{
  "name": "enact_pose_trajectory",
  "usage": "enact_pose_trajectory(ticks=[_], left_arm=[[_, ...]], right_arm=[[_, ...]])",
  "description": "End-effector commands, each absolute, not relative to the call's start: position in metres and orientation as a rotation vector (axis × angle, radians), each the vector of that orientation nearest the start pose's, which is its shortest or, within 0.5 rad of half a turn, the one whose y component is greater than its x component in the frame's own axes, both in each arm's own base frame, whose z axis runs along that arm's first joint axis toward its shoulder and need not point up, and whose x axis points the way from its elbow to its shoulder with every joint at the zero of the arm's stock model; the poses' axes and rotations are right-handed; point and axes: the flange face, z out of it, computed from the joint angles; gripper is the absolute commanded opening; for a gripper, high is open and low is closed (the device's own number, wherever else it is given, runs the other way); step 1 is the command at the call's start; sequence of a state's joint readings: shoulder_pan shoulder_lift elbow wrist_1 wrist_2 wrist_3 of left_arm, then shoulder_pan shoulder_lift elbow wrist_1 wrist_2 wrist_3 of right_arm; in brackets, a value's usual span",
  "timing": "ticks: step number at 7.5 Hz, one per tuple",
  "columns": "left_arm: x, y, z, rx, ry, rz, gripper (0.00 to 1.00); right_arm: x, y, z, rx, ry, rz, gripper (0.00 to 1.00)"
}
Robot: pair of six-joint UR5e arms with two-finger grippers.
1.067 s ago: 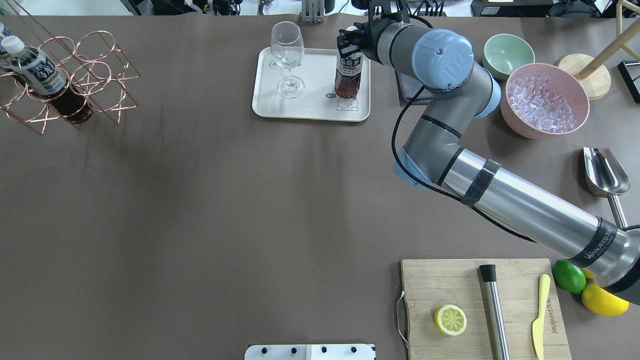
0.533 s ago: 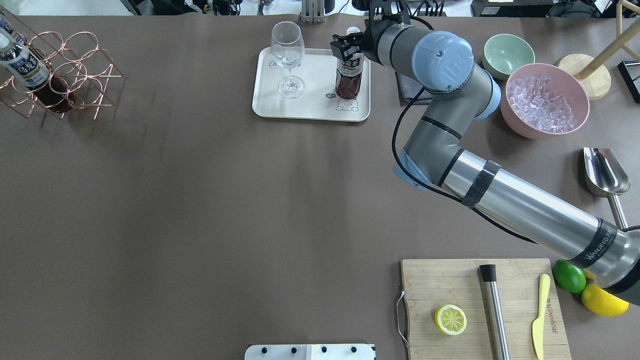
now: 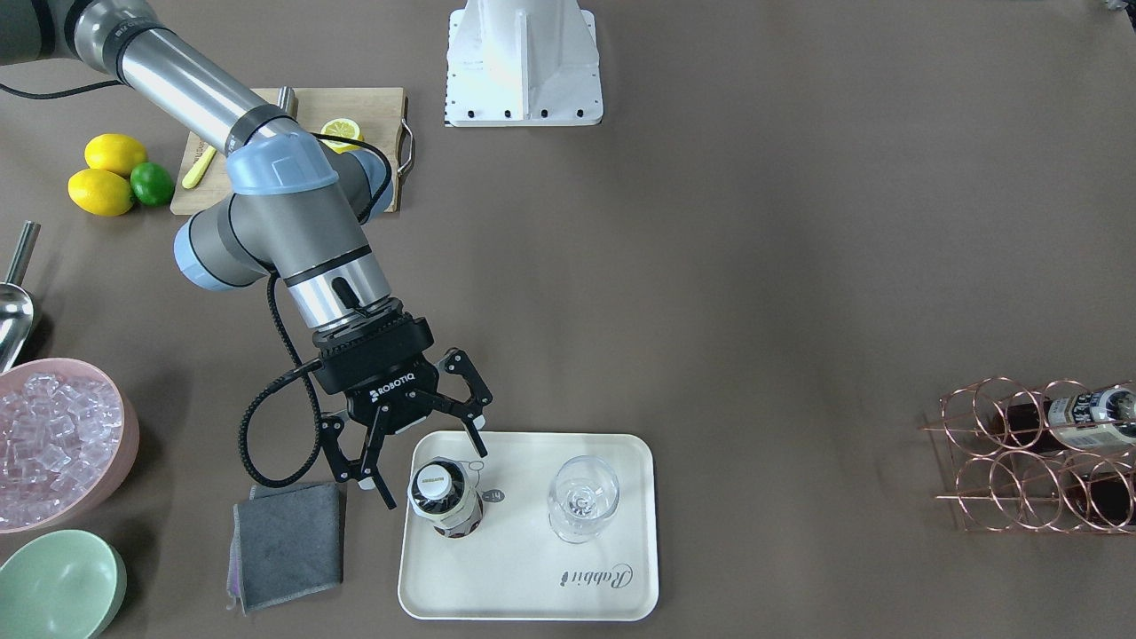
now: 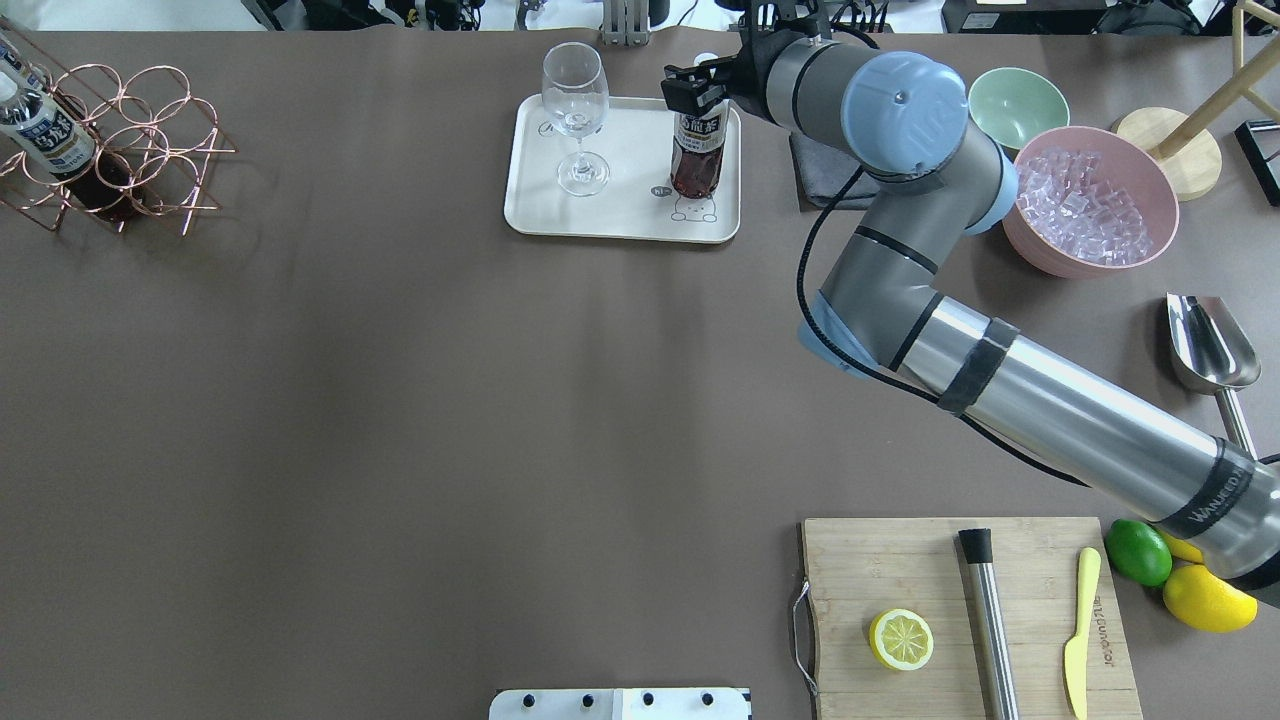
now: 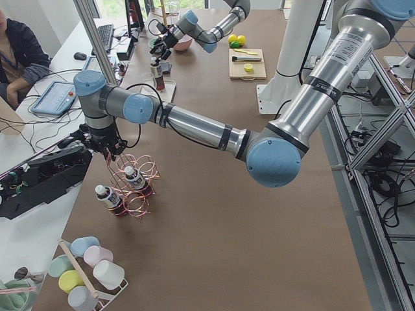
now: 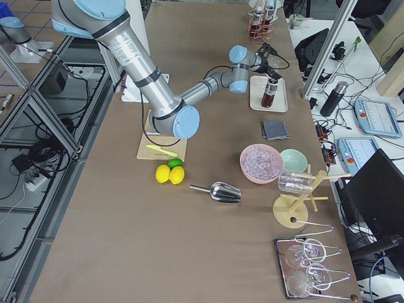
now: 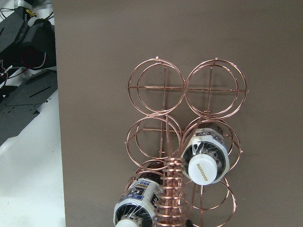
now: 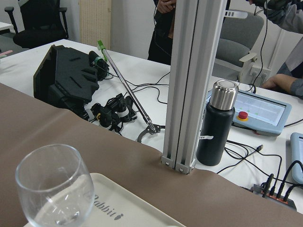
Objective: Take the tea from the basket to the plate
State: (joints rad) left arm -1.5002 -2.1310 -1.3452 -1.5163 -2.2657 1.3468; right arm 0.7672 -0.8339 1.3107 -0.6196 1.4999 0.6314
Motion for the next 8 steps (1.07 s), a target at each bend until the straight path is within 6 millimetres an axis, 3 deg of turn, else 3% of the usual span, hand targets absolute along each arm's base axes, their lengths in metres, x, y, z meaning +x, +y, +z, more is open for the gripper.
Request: enact_pose_trajectory(ticks=[1,2,3,6,7,8], left_arm=[[-0.018,-0.715,0.442,0.687,0.435,1.443,0.00],[-0.017,-0.714,0.442,0.687,0.436,1.443,0.00],[-0.016,-0.715,0.442,0.686,0.437,1.443,0.00],[-0.015,-0.714,0.440,0.690,0.434,1.448,0.00],[-0.015,-0.714,0.437,0.695,0.430,1.449,0.00],[-0.015,-0.714,0.437,0.695,0.430,1.449,0.00]], right_arm=[[-0.358,-0.575,0.226,1.044,-0.943,-0.106,1.00],[-0.320,-0.534,0.215,0.959,-0.906,-0.083,1.00],[-0.297,-0.506,0.229,0.850,-0.865,-0.052,1.00],[-0.326,-0.482,0.335,0.418,-0.868,-0.045,1.00],[-0.320,-0.472,0.368,0.275,-0.829,-0.040,1.00],[-0.299,-0.464,0.413,0.143,-0.794,-0.018,1.00]])
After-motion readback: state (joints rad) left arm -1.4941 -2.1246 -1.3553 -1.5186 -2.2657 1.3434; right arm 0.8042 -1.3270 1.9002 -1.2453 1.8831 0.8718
